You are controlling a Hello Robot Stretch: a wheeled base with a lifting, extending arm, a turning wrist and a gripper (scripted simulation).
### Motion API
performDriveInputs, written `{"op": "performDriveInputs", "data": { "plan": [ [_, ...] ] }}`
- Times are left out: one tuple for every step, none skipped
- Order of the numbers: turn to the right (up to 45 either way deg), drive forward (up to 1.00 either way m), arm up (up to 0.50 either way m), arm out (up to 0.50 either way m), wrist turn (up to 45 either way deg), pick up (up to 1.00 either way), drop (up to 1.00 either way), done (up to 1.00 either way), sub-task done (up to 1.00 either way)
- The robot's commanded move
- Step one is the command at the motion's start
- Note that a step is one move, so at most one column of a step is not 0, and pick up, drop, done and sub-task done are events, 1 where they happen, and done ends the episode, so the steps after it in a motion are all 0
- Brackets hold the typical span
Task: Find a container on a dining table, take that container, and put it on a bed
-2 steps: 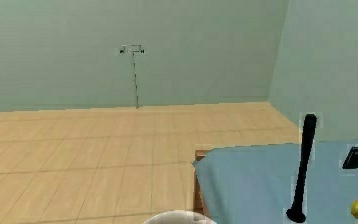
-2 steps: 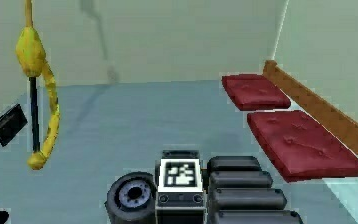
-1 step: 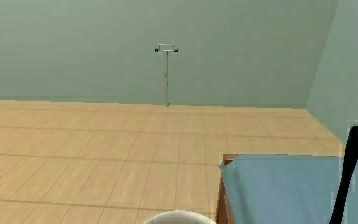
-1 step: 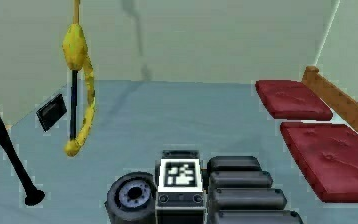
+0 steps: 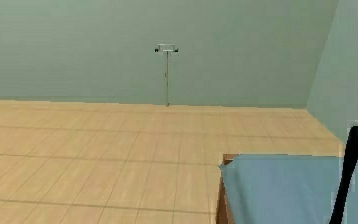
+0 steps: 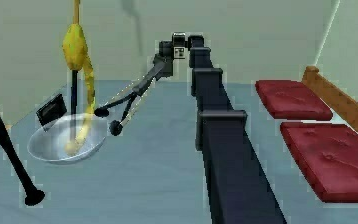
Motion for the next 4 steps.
{"op": "performDriveInputs", "data": {
  "plan": [
    [0.0, 0.00, 0.00, 0.00, 45.0, 0.00, 0.00, 0.00, 0.00],
    [0.0, 0.00, 0.00, 0.00, 45.0, 0.00, 0.00, 0.00, 0.00],
    [0.0, 0.00, 0.00, 0.00, 27.0, 0.00, 0.00, 0.00, 0.00],
    [0.0, 0.00, -0.14, 0.00, 0.0, 0.00, 0.00, 0.00, 0.00]
  ]
}}
